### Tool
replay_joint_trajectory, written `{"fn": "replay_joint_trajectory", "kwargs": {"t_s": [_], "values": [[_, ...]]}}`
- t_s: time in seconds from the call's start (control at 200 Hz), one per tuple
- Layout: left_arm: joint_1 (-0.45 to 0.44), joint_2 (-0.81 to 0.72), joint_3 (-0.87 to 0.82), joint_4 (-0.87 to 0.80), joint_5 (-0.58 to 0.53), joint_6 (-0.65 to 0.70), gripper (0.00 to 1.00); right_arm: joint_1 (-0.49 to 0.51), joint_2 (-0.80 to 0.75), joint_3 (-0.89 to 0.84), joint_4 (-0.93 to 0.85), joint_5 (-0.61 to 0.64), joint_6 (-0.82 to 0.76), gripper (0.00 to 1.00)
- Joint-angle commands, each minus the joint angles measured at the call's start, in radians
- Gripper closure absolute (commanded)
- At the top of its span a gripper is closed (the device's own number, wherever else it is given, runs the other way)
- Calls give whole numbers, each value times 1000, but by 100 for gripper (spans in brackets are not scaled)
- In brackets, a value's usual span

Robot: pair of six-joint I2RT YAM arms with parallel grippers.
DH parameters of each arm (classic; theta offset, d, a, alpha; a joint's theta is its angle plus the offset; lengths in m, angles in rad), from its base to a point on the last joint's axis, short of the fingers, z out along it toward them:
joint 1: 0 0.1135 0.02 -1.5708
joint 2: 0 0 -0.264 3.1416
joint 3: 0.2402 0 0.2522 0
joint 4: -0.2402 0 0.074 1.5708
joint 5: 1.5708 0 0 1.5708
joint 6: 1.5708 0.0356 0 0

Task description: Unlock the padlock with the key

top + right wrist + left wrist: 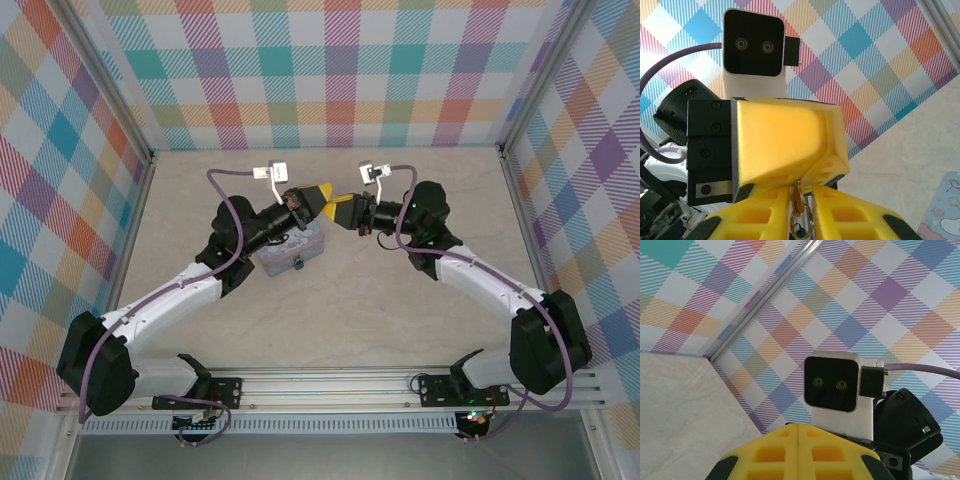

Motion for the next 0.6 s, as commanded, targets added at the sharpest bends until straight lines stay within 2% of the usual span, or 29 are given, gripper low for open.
{"fn": "replay_joint_trajectory", "kwargs": {"t_s": [0.0, 0.275, 0.405, 0.465, 0.595], "values": [[-12, -6, 23, 53, 16, -3, 100, 7, 3, 27, 30, -4, -1, 86], [-11, -14, 17, 40, -17, -1, 100, 8, -18, -2, 1, 5, -14, 100], [-10, -18, 22, 29, -26, 0, 100, 7, -47, -17, -56, 19, -48, 100], [-5, -28, 24, 8, -33, 10, 83, 7, -64, -21, -104, 24, -77, 100], [17, -83, 38, -71, -26, 64, 61, 5, -108, -33, -237, 34, -164, 100]]}}
